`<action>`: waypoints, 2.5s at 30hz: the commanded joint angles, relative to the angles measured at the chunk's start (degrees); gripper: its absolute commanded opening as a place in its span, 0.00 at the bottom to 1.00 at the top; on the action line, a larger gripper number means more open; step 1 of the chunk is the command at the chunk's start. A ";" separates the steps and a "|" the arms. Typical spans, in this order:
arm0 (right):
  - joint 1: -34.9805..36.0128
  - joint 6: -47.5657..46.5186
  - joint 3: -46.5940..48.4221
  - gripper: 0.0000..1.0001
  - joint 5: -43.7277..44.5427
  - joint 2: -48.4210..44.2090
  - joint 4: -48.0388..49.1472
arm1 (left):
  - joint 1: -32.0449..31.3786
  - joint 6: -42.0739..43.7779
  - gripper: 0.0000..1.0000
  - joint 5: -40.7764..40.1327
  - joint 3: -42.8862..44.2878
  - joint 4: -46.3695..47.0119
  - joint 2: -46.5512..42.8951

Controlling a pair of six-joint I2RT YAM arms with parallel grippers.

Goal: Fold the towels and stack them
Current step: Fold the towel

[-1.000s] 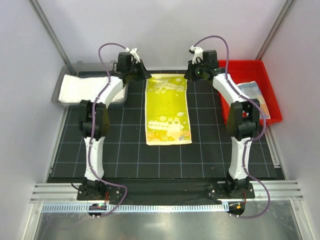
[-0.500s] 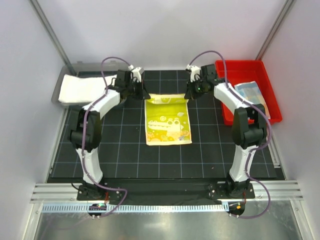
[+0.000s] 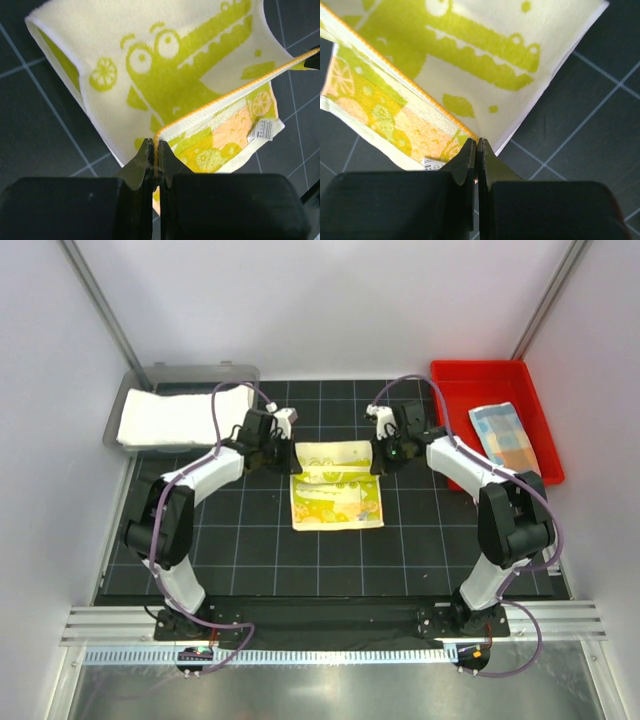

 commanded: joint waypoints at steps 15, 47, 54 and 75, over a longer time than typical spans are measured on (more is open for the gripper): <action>2.99 4.62 -7.50 0.01 9.34 -12.12 -1.09 | -2.74 -4.05 0.00 -6.82 -9.12 1.37 -9.60; 6.32 11.56 -15.15 0.02 12.23 -12.04 -1.44 | -7.84 -8.09 0.00 -15.61 -18.17 4.19 -12.59; 6.85 11.39 -14.54 0.03 14.26 -12.91 -3.82 | -8.28 -8.53 0.00 -15.26 -18.26 3.83 -12.33; 9.93 15.95 -17.97 0.14 16.89 -15.12 -5.57 | -11.09 -11.52 0.14 -18.78 -23.71 4.27 -15.93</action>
